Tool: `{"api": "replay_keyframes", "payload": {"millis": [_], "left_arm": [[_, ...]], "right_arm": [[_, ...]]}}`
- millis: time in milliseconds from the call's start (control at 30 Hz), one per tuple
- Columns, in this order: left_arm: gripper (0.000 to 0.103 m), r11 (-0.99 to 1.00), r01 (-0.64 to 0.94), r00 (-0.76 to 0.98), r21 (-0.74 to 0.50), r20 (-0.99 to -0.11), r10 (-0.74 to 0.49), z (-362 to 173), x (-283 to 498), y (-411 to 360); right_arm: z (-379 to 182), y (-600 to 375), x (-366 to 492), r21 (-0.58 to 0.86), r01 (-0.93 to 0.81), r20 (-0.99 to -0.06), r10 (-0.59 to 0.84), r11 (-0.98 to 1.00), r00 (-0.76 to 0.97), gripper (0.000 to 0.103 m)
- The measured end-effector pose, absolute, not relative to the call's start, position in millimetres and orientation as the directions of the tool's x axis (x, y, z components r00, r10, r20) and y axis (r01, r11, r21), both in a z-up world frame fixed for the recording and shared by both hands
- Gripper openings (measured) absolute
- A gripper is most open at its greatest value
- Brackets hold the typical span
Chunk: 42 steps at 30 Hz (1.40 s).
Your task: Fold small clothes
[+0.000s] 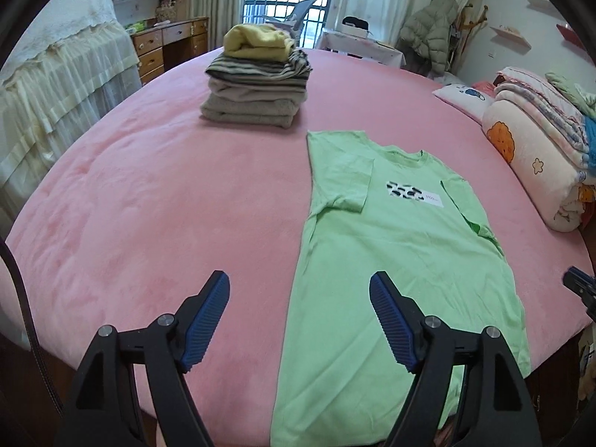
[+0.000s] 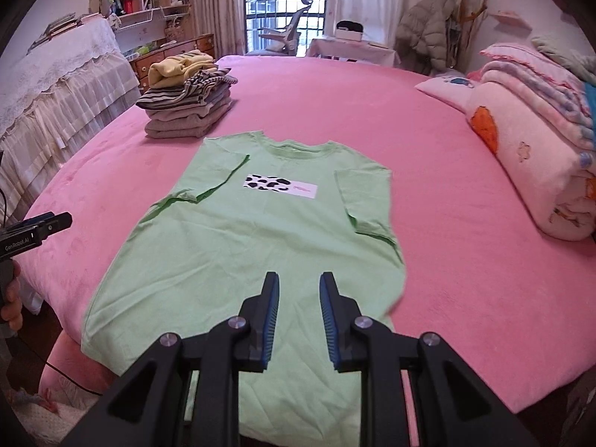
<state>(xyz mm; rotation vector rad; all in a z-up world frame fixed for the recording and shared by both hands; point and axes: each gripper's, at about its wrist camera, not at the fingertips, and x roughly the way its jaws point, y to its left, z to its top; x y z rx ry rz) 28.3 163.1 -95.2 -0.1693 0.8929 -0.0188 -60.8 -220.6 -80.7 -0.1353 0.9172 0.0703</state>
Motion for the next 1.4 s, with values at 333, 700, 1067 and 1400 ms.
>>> {"api": "replay_keyframes", "payload": {"millis": [333,700,1067,1400], "left_arm": [[0.076,0.978,-0.083,0.587,-0.193,-0.802,-0.109,-130,-8,186],[0.076,0.972,-0.024,0.533,-0.233,-0.826,-0.185,-171,-32,190],[0.076,0.951,-0.008,0.413,-0.309,-0.867,-0.278,-220,-38,195],[0.076,0.941,0.056,0.369,-0.334,-0.869,-0.33,-230,-44,185]], "right_arm": [[-97,-261,-122,-0.128,-0.011,-0.816,-0.099,0.992,0.57,0.023],[-139,-298,-149,-0.057,0.042,-0.857,-0.07,0.997,0.51,0.025],[-184,-332,-151,0.025,0.052,-0.9,0.0,0.998,0.436,0.043],[-205,-351,-147,0.037,0.048,-0.915,0.014,0.998,0.404,0.043]]}}
